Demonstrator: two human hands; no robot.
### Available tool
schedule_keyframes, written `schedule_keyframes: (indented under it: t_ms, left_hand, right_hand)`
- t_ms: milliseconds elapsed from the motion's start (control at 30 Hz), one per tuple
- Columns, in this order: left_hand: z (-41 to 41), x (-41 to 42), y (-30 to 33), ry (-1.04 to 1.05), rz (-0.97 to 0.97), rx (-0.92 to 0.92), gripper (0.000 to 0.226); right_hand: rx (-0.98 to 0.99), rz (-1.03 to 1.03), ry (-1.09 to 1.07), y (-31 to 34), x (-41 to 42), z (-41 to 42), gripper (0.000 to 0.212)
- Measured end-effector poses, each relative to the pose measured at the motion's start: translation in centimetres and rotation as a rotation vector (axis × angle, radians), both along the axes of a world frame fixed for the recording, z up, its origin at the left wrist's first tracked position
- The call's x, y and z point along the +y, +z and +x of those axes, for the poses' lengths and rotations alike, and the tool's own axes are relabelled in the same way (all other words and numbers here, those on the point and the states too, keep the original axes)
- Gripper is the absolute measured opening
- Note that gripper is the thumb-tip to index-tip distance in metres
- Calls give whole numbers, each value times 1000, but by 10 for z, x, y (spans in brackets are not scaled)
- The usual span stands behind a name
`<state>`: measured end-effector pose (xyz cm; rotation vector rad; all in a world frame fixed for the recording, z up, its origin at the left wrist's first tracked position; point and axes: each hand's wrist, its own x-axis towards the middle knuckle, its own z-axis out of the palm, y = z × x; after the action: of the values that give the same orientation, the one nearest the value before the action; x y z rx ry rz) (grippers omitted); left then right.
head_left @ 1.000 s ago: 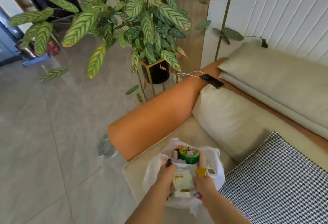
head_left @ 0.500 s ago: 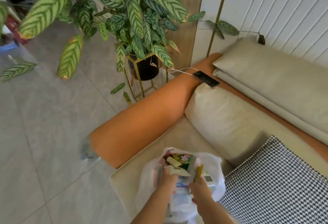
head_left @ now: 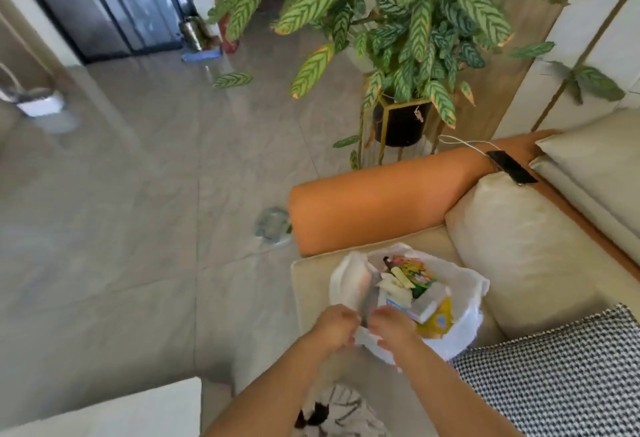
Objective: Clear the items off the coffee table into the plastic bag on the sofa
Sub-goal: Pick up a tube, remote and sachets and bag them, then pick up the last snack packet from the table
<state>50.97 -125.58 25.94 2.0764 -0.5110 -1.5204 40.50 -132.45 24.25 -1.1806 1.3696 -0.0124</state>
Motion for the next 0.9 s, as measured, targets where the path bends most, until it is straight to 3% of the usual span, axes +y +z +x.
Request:
schedule_keyframes:
  t_ms: [167,400,500,633,800,900]
  left_hand:
    - [29,84,-7,72,38,-133,24]
    - [67,207,-22,417,81,-134,32]
    - [77,263,-26,556,92,-134,31]
    - [89,335,-38,701,138,-115,30]
    - [106,427,-60,835,148,-67,23]
    - [107,478,-71,871,184,-75,9]
  right_hand:
    - [21,-109,399,-10,55,48,19]
    - [26,-138,814,-28,156,111,32]
    - [44,-127,1022,-37,201,140,20]
    - [13,-132,1168,-42,266,170,29]
    - [6,-169,1314,-47,339,206,10]
    - [28,-276,1478,-52,378,221,21]
